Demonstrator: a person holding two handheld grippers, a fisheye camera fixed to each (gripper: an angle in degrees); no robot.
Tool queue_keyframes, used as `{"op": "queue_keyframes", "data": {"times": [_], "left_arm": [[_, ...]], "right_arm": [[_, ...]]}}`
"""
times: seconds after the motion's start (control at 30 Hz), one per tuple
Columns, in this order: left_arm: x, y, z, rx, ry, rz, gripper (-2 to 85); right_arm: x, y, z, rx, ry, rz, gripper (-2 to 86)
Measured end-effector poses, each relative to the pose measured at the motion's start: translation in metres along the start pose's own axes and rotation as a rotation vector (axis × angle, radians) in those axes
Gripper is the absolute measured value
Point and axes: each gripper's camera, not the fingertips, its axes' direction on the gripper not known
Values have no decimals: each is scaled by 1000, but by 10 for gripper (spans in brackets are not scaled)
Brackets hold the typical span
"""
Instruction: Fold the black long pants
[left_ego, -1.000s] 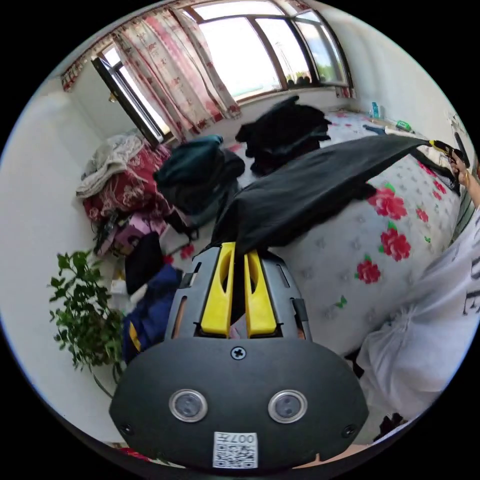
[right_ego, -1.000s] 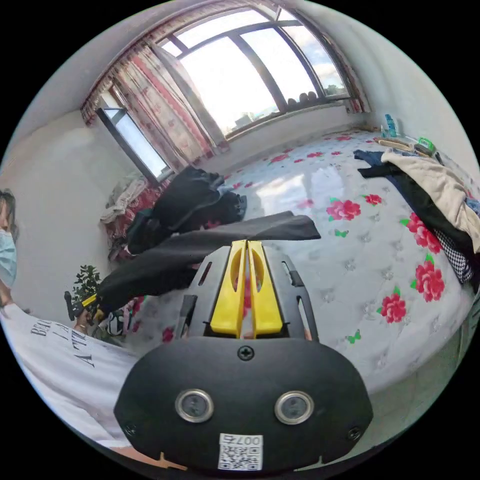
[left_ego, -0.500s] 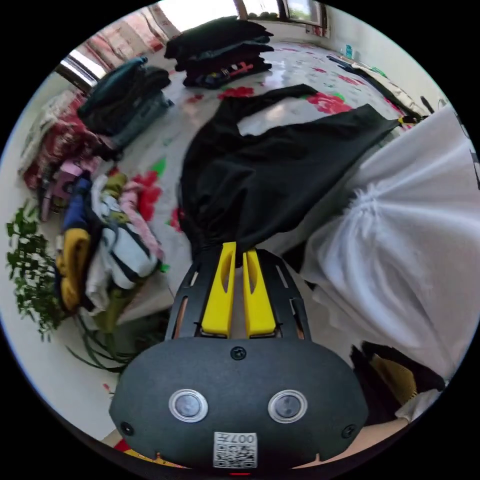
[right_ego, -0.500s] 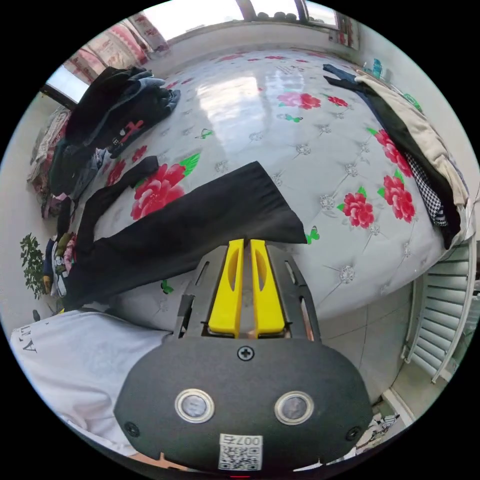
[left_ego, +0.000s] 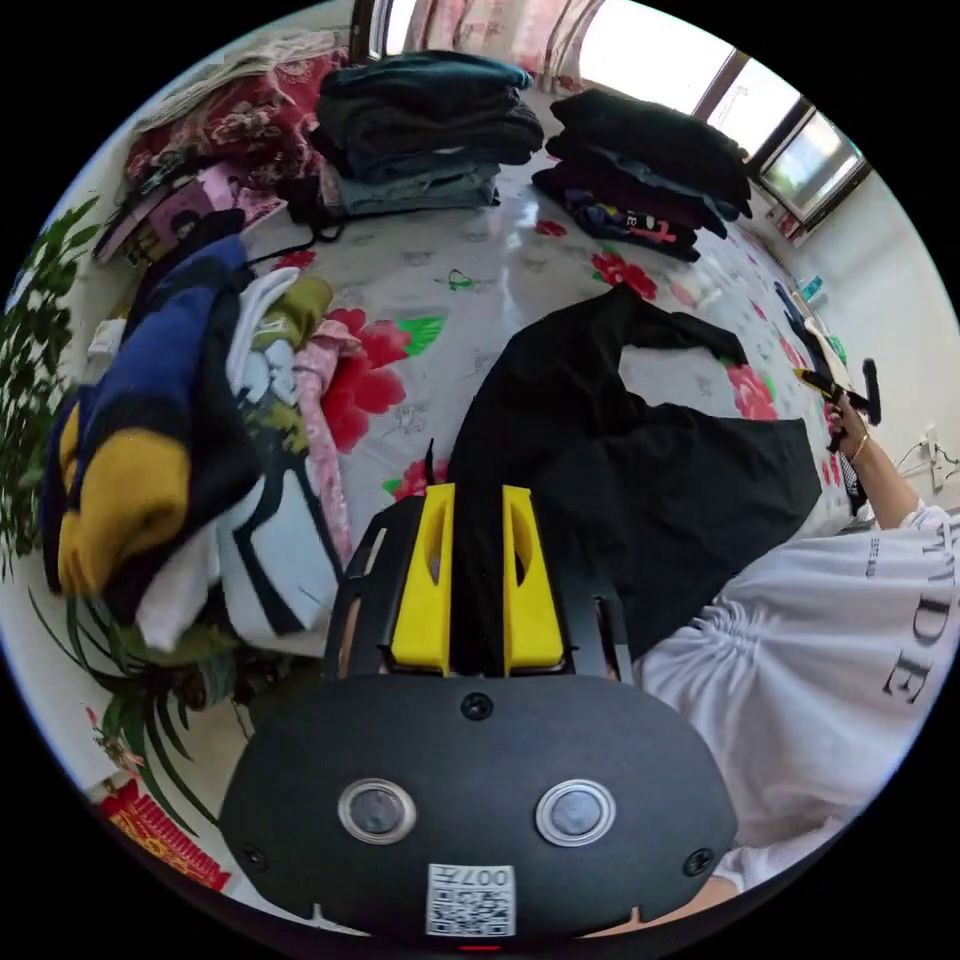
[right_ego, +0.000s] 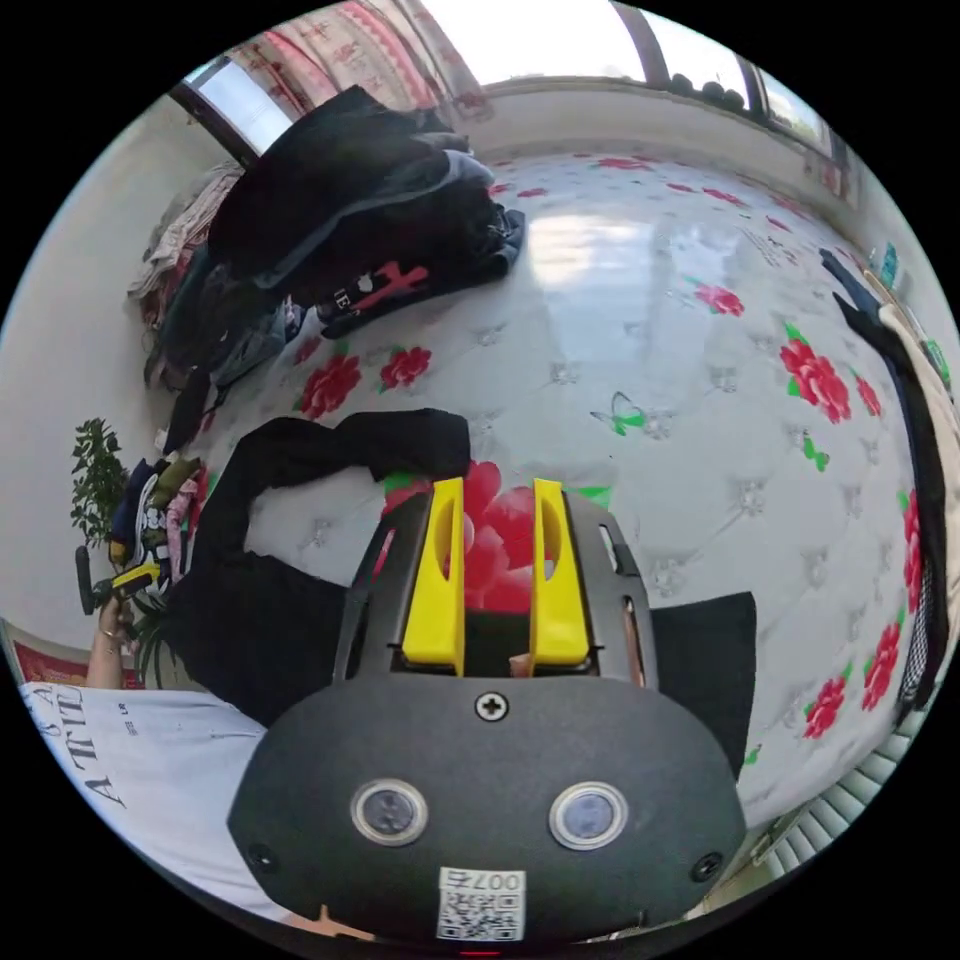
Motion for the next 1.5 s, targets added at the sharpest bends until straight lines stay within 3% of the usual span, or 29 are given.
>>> {"op": "queue_keyframes", "data": {"times": [0.13,0.2,0.27,0.3,0.4,0.57,0.7,0.77,0.87,0.93,1.03,1.13,1.27,1.33,1.37,1.5], "left_arm": [[7,-68,50,-92,0,44,103],[15,-99,99,-256,3,46,112],[29,-112,120,-335,-77,56,90],[45,-119,119,-335,-118,144,39],[67,-129,105,-284,-234,271,1],[75,-123,-5,99,-210,370,10],[86,-119,-29,272,-165,477,59],[95,-127,-7,218,-139,536,74],[96,-145,47,22,-268,460,79],[93,-147,62,-27,-322,397,71],[96,-143,57,-21,-346,331,58],[97,-138,59,-28,-306,299,57],[101,-133,106,-212,-366,322,64],[105,-130,115,-211,-399,352,44],[107,-131,114,-174,-433,350,30],[101,-160,124,-142,-544,329,-3]], "right_arm": [[-36,-61,71,-102,41,-50,96],[-45,-75,104,-196,70,-37,100],[-68,-81,118,-205,188,-87,68],[-75,-82,120,-221,183,-129,53],[-97,-82,110,-234,264,-291,14],[-64,-48,-54,251,279,-298,2],[-13,-9,-114,415,237,-187,5],[25,4,-93,277,332,-66,12],[82,19,-46,-5,384,184,23],[93,30,-42,19,332,247,27],[83,32,-41,132,266,211,30],[69,11,-10,77,211,113,30],[59,-18,55,-57,165,37,22],[60,-25,78,-124,201,32,16],[56,-25,74,-11,236,-12,8],[64,-44,88,-43,373,-32,-1]]}}
